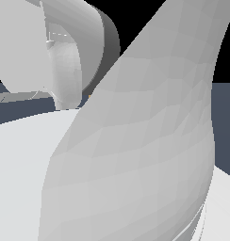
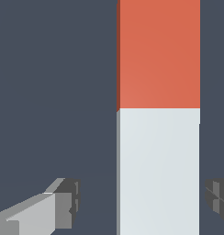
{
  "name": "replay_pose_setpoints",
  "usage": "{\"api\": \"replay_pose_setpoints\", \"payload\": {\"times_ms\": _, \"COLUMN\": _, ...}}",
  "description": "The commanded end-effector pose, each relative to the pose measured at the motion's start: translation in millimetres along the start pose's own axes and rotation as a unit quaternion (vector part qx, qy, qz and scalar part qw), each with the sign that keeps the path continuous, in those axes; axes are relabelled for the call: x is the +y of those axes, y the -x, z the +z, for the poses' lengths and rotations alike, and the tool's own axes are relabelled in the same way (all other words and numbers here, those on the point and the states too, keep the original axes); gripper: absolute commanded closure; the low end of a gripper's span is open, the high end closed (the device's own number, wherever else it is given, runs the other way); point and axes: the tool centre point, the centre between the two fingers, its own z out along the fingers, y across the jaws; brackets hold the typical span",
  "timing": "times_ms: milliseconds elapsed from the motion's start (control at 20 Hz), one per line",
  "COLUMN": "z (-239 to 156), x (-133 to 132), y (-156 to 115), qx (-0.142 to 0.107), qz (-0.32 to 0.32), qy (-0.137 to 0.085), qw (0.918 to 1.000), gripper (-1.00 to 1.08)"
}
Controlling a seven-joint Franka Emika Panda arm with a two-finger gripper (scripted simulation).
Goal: Insert the peg into the horizontal hole in a box.
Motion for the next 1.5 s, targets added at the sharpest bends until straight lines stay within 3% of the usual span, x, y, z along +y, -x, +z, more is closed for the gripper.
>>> {"api": "replay_pose_setpoints", "payload": {"times_ms": 0, "z": 3, "x": 1, "y": -1, "qx": 0.001, "qz": 0.0, "qy": 0.001, "qw": 1.0, "gripper": -0.92}}
{"api": "replay_pose_setpoints", "payload": {"times_ms": 50, "z": 3, "x": 1, "y": -1, "qx": 0.001, "qz": 0.0, "qy": 0.001, "qw": 1.0, "gripper": -0.92}}
{"api": "replay_pose_setpoints", "payload": {"times_ms": 100, "z": 3, "x": 1, "y": -1, "qx": 0.001, "qz": 0.0, "qy": 0.001, "qw": 1.0, "gripper": 1.08}}
{"api": "replay_pose_setpoints", "payload": {"times_ms": 650, "z": 3, "x": 1, "y": -1, "qx": 0.0, "qz": 0.0, "qy": 0.001, "qw": 1.0, "gripper": 1.08}}
{"api": "replay_pose_setpoints", "payload": {"times_ms": 850, "z": 1, "x": -4, "y": -13, "qx": 0.0, "qz": -0.013, "qy": 0.001, "qw": 0.9999, "gripper": 1.08}}
{"api": "replay_pose_setpoints", "payload": {"times_ms": 1200, "z": -12, "x": -35, "y": -73, "qx": 0.0, "qz": -0.076, "qy": 0.001, "qw": 0.9971, "gripper": 1.08}}
{"api": "replay_pose_setpoints", "payload": {"times_ms": 1450, "z": -28, "x": -84, "y": -141, "qx": 0.0, "qz": -0.154, "qy": 0.002, "qw": 0.988, "gripper": 1.08}}
